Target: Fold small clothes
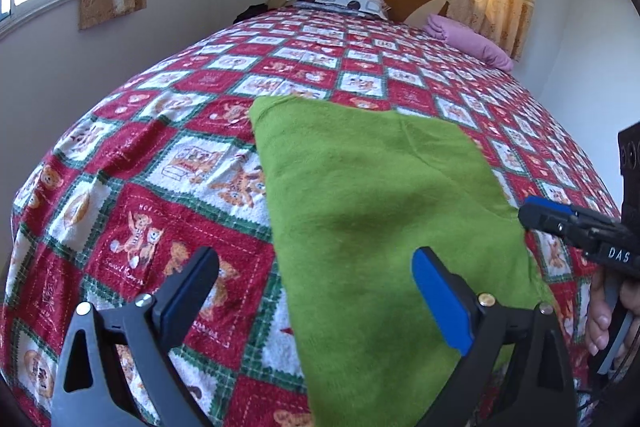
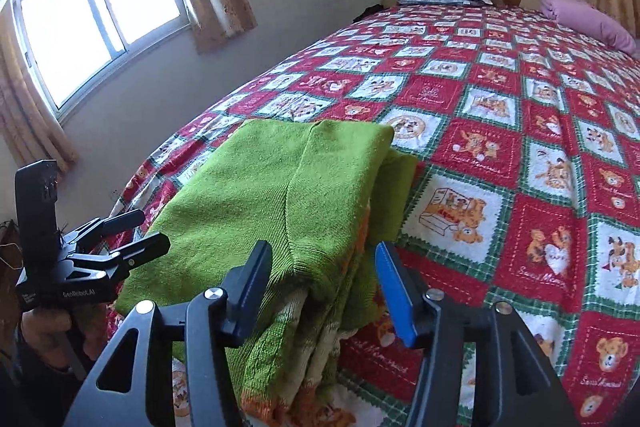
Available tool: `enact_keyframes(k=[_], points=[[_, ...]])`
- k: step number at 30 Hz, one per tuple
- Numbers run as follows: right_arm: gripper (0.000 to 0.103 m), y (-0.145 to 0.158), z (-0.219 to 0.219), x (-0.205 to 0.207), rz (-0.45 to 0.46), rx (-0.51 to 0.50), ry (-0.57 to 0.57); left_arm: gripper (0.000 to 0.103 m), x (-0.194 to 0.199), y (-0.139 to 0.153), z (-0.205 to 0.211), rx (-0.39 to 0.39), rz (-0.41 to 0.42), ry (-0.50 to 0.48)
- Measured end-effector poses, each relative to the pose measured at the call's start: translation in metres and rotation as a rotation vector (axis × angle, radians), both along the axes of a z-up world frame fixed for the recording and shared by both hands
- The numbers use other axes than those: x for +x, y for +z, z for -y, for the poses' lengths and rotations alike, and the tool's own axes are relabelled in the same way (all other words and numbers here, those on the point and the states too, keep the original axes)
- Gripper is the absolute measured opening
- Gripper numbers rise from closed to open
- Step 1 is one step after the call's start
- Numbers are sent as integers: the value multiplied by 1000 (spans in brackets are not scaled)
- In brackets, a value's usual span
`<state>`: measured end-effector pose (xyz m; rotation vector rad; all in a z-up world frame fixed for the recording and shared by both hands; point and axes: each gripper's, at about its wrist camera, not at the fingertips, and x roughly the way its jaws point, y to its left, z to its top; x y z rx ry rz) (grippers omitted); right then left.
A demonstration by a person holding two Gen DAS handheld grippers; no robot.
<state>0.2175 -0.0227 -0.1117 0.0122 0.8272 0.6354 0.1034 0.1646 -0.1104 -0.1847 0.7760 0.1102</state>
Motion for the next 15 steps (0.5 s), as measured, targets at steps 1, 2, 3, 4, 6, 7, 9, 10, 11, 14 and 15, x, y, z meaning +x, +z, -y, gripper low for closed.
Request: enact_keyframes(k=[1, 2, 3, 4, 6, 7, 9, 10, 11, 14, 15], points=[[55, 1, 1, -1, 3, -5, -8, 100, -1, 1, 2, 3, 3, -5], [55, 2, 3, -2, 3, -9, -19, 100, -2, 2, 4, 9, 1, -7], [55, 3, 5, -3, 3, -10, -28, 100, -3, 3, 6, 12, 1, -7], [55, 6, 7, -7, 11, -10, -39, 100, -4, 6, 7, 13, 5, -6], [55, 15, 10, -17, 45, -9, -48, 100, -8, 12, 10, 22, 19, 2], [55, 21, 11, -25, 74, -10, -50, 100, -13, 18, 11, 28, 38, 7], [56, 36, 14, -42, 140, -1, -55, 101, -19, 28, 14, 42, 72, 14], [57, 43, 15, -50, 174, 2, -56, 103, -22, 31, 15, 51, 86, 18], [61, 48, 15, -56, 203, 0, -58, 103, -26, 36, 17, 62, 103, 21], [64, 59, 16, -71, 258, -11, -60, 103, -31, 44, 20, 78, 128, 23], [64, 62, 16, -74, 265, -10, -58, 103, -32, 46, 21, 76, 132, 22]])
